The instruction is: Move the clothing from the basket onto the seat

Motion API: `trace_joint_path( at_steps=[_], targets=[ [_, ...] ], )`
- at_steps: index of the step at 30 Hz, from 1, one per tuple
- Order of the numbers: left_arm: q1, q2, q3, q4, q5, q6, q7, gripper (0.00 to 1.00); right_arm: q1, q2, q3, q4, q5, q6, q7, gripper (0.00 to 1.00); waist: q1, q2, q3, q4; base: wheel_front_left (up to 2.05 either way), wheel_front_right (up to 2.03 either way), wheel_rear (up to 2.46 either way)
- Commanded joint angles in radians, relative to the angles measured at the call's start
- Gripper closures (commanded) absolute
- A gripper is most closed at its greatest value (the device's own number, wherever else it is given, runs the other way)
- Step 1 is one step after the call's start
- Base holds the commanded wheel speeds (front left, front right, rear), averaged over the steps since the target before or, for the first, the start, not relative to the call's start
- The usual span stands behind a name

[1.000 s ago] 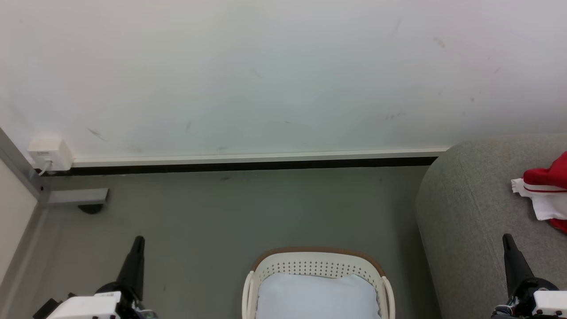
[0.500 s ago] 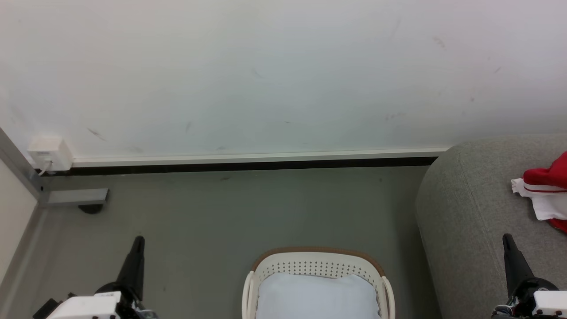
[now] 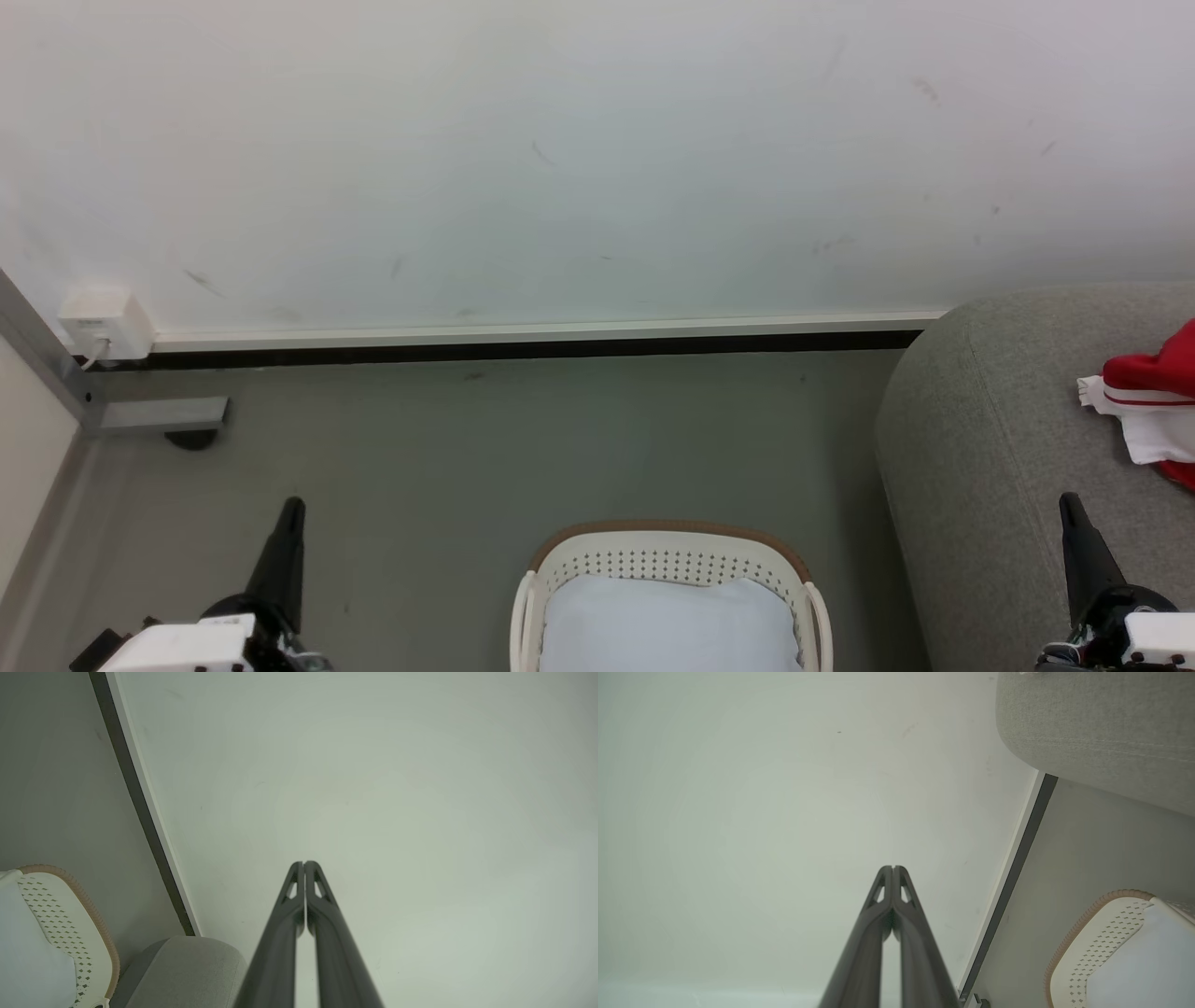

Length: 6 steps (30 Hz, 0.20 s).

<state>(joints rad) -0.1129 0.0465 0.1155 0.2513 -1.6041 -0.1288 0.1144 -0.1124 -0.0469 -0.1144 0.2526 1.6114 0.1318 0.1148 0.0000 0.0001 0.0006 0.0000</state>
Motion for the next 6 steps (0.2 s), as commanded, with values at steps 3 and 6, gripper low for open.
trace_joint_path(
  at_steps=[3, 6],
  targets=[
    [-0.006, 0.007, 0.003, -0.002, -0.014, -0.005, 0.005, 1.00, -0.006, -0.006, -0.003, -0.006, 0.001, -0.002, 0.004, 1.00, 0.0000, -0.0001, 0.000, 0.000, 0.00, 0.00, 0.00],
    [-0.006, 0.007, 0.003, -0.002, -0.014, -0.005, 0.005, 1.00, -0.006, -0.006, -0.003, -0.006, 0.001, -0.002, 0.004, 1.00, 0.0000, -0.0001, 0.000, 0.000, 0.00, 0.00, 0.00]
  ],
)
